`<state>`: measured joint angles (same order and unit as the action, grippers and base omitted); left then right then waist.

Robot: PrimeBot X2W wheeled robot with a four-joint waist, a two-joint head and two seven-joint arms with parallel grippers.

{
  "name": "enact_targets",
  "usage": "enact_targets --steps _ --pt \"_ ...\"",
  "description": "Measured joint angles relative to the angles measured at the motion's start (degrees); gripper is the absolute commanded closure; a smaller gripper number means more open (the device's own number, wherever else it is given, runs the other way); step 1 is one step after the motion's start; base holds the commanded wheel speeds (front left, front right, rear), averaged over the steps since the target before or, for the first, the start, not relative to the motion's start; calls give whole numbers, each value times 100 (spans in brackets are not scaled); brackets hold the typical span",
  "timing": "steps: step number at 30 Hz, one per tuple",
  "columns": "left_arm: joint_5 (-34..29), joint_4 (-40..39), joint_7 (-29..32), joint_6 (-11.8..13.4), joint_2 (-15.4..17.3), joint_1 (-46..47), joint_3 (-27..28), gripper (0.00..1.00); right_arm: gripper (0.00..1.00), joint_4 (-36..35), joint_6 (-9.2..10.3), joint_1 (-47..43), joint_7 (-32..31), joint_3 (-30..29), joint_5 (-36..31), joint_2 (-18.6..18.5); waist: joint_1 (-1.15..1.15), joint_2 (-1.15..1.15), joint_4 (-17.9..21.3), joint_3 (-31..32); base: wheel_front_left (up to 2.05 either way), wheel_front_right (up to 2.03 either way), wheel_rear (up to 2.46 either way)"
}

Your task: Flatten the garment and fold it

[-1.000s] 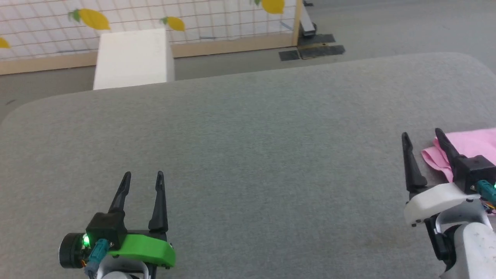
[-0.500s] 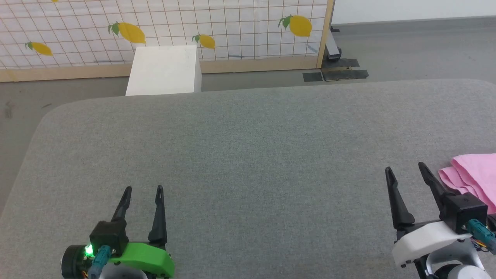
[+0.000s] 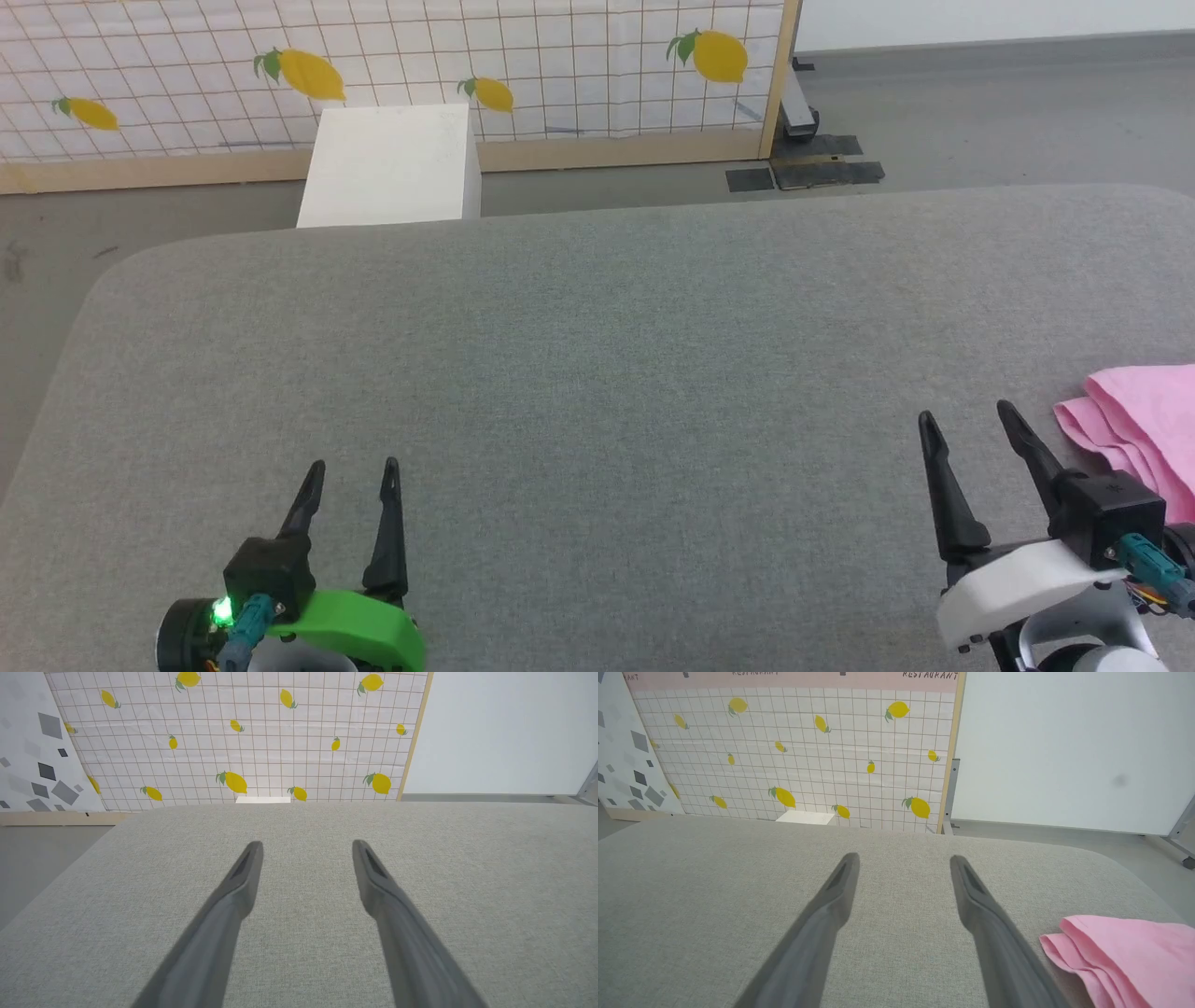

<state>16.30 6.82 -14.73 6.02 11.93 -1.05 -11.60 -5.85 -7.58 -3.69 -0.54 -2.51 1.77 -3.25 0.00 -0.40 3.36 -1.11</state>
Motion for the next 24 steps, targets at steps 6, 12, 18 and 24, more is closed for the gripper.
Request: enact_targets --steps 6,12,18,24 --pt "-9 9 0 -43 -33 1 45 0 0 27 0 1 2 14 25 8 0 0 11 -4 0 0 0" --pt "-18 7 0 -74 -57 2 80 0 0 38 0 1 1 25 37 13 0 0 15 -8 0 0 0" --pt "-18 4 11 -76 -60 1 85 100 100 40 0 1 1 25 33 11 0 0 7 -6 0 0 0" --pt "-69 -19 102 -90 -90 1 132 100 100 53 0 1 1 27 33 11 0 0 -10 0 0 0 0"
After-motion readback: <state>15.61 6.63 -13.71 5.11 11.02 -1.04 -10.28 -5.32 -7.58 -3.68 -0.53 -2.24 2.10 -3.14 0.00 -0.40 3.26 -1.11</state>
